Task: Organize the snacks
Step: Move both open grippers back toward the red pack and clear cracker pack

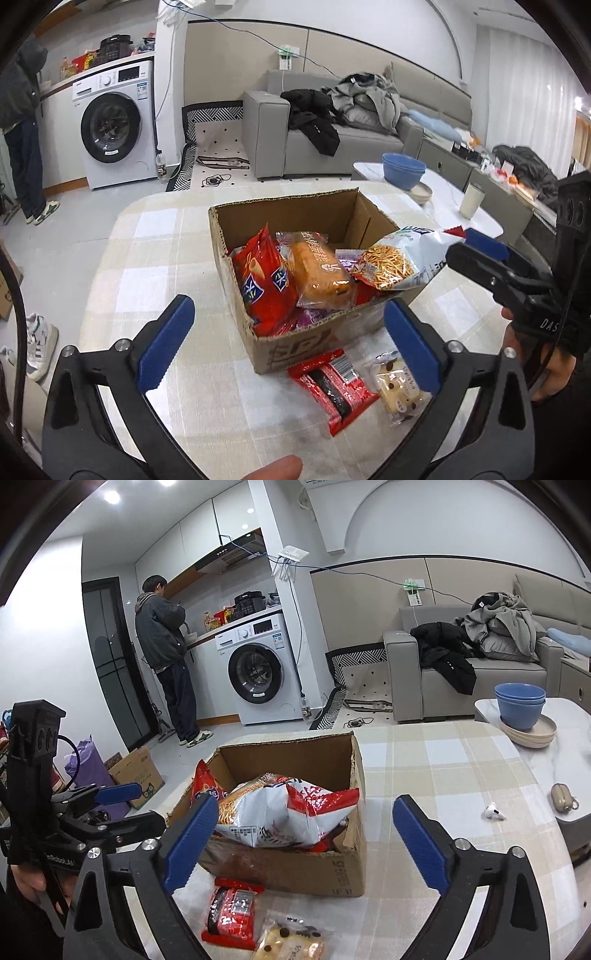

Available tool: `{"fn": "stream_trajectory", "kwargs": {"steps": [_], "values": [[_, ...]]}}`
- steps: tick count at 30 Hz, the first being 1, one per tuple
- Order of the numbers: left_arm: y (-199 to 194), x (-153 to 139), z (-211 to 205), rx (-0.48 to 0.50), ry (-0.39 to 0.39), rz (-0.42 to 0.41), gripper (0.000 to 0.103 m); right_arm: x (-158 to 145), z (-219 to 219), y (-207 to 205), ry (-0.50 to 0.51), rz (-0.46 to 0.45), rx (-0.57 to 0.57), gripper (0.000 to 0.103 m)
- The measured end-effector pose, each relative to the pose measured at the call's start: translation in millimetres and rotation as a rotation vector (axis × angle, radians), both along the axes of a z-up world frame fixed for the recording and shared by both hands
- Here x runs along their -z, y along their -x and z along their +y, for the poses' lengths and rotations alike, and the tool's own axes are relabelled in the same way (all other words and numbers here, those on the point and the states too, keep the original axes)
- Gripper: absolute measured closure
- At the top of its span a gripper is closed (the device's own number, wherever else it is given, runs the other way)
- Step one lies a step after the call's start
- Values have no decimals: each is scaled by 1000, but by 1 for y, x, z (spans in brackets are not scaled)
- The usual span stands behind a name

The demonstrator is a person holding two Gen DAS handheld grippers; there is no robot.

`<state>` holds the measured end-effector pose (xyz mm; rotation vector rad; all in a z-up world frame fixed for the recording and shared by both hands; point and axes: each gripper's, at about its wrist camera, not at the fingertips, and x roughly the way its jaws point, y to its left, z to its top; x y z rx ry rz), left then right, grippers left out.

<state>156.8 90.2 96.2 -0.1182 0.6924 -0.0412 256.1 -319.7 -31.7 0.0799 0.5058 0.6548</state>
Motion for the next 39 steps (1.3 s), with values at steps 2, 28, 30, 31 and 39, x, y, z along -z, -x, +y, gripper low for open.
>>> {"fn": "stream_trajectory", "kwargs": {"steps": [2, 28, 30, 31, 39], "values": [[6, 1, 0, 0, 15, 7, 1, 0, -2, 3, 2, 0, -3, 2], [35, 38, -15, -77, -16, 69, 1, 62, -14, 23, 132, 197, 14, 1], [36, 47, -16, -78, -5, 86, 1, 69, -14, 24, 148, 222, 19, 1], [35, 50, -14, -79, -2, 93, 1, 73, -14, 24, 156, 233, 18, 1], [37, 77, -13, -97, 8, 133, 1, 98, -2, 29, 222, 308, -7, 1]]}}
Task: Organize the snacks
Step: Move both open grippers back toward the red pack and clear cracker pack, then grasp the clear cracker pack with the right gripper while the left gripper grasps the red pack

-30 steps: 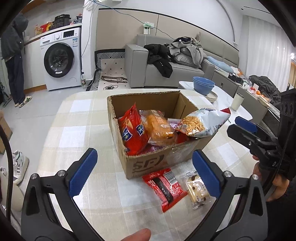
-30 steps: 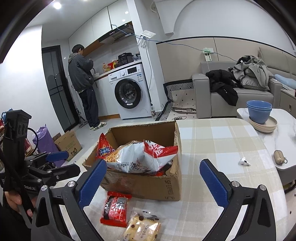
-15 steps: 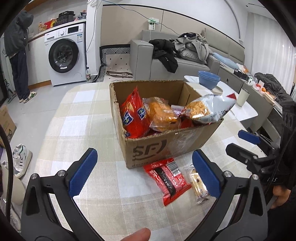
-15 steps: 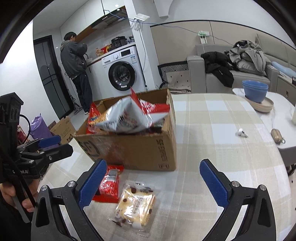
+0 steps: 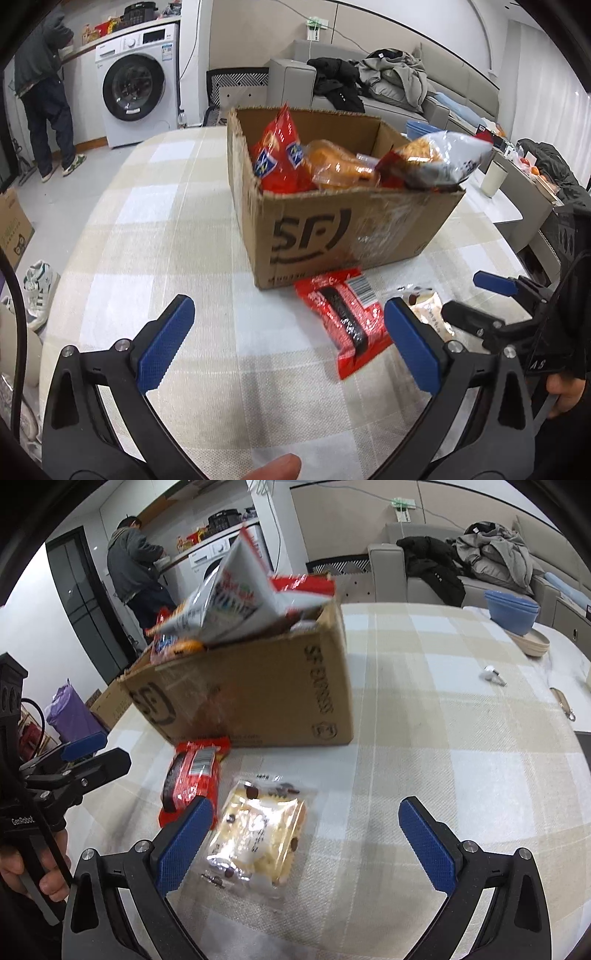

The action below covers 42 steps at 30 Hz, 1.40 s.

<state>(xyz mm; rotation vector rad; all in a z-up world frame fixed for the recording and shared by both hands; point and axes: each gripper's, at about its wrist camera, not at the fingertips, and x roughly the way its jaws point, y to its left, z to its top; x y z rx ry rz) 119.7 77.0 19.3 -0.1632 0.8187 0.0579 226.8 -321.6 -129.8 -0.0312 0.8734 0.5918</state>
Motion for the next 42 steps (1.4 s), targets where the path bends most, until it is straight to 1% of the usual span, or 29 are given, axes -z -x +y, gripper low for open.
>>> {"fn": "stream_trajectory", "kwargs": {"steps": [3, 9, 11, 17, 22, 27, 29, 36, 38, 39, 42], "values": [[-3, 9, 2, -7, 6, 20, 1, 8, 12, 6, 34, 12, -30, 1], [-4, 17, 3, -17, 2, 36, 1, 18, 31, 13, 87, 9, -57, 1], [-5, 20, 4, -18, 4, 40, 1, 22, 37, 15, 120, 1, -64, 1], [-4, 24, 5, -19, -2, 54, 1, 27, 43, 16, 185, -14, -45, 1], [-10, 31, 0, -1, 4, 72, 1, 29, 35, 7, 198, -2, -13, 1], [-21, 38, -10, 20, -2, 102, 1, 32, 39, 9, 227, -11, -40, 2], [-26, 41, -13, 32, -8, 112, 1, 31, 39, 12, 217, -17, -47, 4], [-45, 49, -20, 43, -4, 146, 1, 27, 36, 20, 215, -36, -114, 24], [-51, 51, -23, 44, -12, 155, 1, 26, 33, 24, 205, -44, -127, 35], [-53, 52, -24, 47, -13, 156, 1, 25, 30, 25, 184, -46, -129, 44], [-60, 54, -29, 59, -9, 162, 1, 20, 18, 19, 123, -24, -123, 44]]}}
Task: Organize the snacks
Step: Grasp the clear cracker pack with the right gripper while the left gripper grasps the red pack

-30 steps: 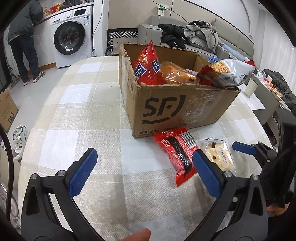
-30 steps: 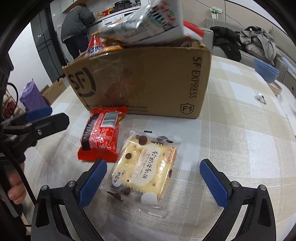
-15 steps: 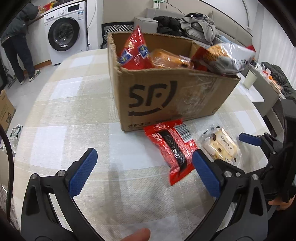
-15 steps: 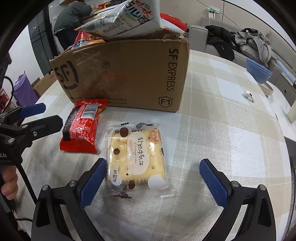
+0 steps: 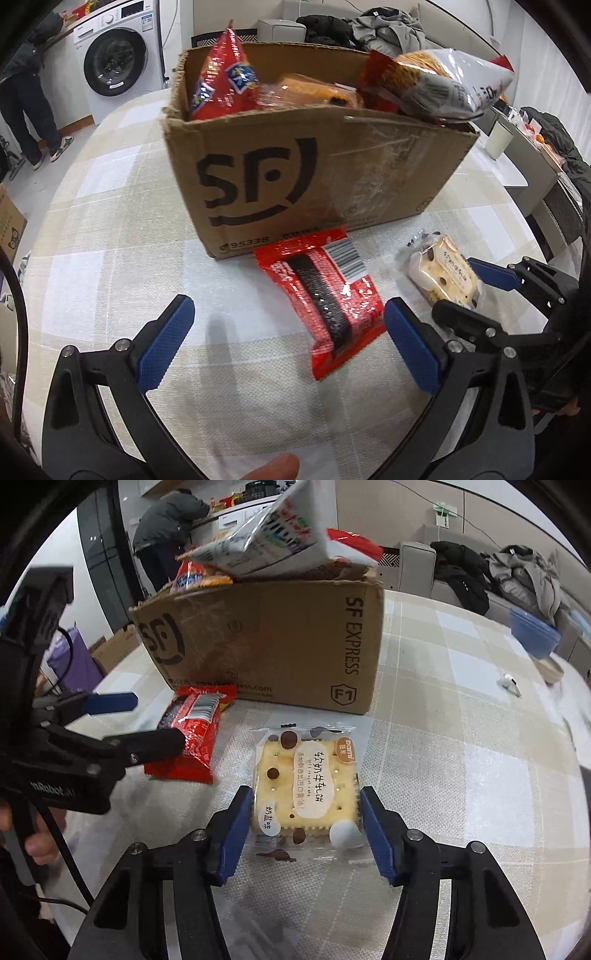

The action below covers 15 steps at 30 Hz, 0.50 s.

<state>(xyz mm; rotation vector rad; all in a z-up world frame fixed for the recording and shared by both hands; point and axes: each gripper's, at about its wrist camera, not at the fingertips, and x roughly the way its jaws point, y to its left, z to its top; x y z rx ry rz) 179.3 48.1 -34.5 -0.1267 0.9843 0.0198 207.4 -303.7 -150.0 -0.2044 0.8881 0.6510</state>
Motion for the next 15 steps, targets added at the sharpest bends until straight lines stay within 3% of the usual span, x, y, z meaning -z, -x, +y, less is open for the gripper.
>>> {"fn": "stream_trajectory", "kwargs": {"steps": [15], "values": [[-30, 15, -20, 18, 11, 28, 1, -23, -29, 14, -92, -45, 46, 44]]}}
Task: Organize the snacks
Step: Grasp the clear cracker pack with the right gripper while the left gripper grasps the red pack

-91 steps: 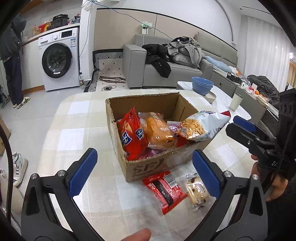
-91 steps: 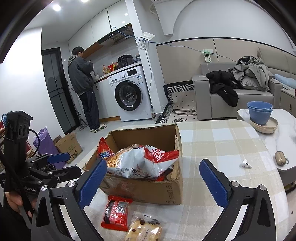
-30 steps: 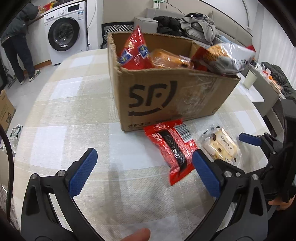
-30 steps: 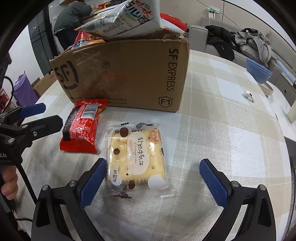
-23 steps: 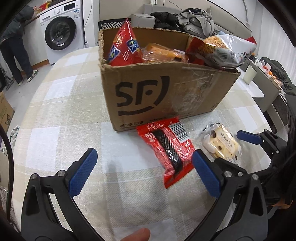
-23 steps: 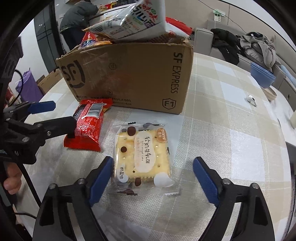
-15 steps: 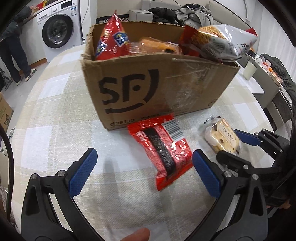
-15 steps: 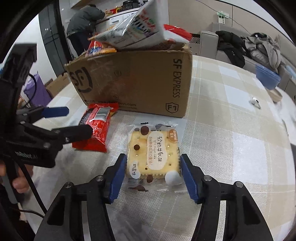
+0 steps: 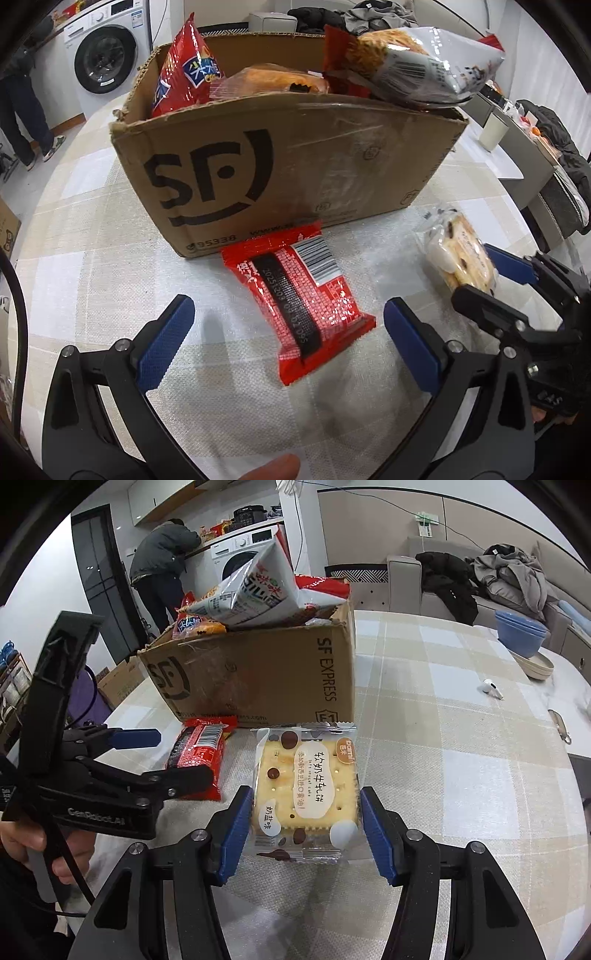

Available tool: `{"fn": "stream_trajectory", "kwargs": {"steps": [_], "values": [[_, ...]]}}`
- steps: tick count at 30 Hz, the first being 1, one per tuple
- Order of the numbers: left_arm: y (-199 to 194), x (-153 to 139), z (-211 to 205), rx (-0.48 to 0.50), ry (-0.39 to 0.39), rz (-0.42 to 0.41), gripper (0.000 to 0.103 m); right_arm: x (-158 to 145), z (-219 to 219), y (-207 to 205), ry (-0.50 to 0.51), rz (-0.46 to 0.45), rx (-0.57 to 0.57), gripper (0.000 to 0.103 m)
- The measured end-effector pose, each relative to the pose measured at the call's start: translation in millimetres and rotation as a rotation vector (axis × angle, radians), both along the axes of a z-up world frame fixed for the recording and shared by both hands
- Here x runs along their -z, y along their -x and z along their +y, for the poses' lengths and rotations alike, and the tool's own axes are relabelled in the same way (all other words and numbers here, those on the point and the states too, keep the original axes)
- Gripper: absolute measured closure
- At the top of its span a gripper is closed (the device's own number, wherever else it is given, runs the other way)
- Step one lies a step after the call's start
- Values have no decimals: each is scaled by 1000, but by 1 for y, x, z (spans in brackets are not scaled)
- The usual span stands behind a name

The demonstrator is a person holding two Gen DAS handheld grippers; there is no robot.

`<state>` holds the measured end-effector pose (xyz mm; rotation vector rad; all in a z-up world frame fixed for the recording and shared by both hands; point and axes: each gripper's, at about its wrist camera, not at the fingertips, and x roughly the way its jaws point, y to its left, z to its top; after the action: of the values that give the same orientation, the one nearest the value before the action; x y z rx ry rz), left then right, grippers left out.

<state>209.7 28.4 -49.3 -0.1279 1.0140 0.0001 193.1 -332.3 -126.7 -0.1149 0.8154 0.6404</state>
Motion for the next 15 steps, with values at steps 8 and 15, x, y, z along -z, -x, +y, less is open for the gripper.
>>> {"fn": "stream_trajectory", "kwargs": {"steps": [8, 15], "values": [[-5, 7, -1, 24, 82, 4, 55, -4, 2, 3, 9, -15, -1, 44], [0, 2, -2, 57, 61, -16, 62, -9, 4, 7, 7, -25, 3, 44]]}}
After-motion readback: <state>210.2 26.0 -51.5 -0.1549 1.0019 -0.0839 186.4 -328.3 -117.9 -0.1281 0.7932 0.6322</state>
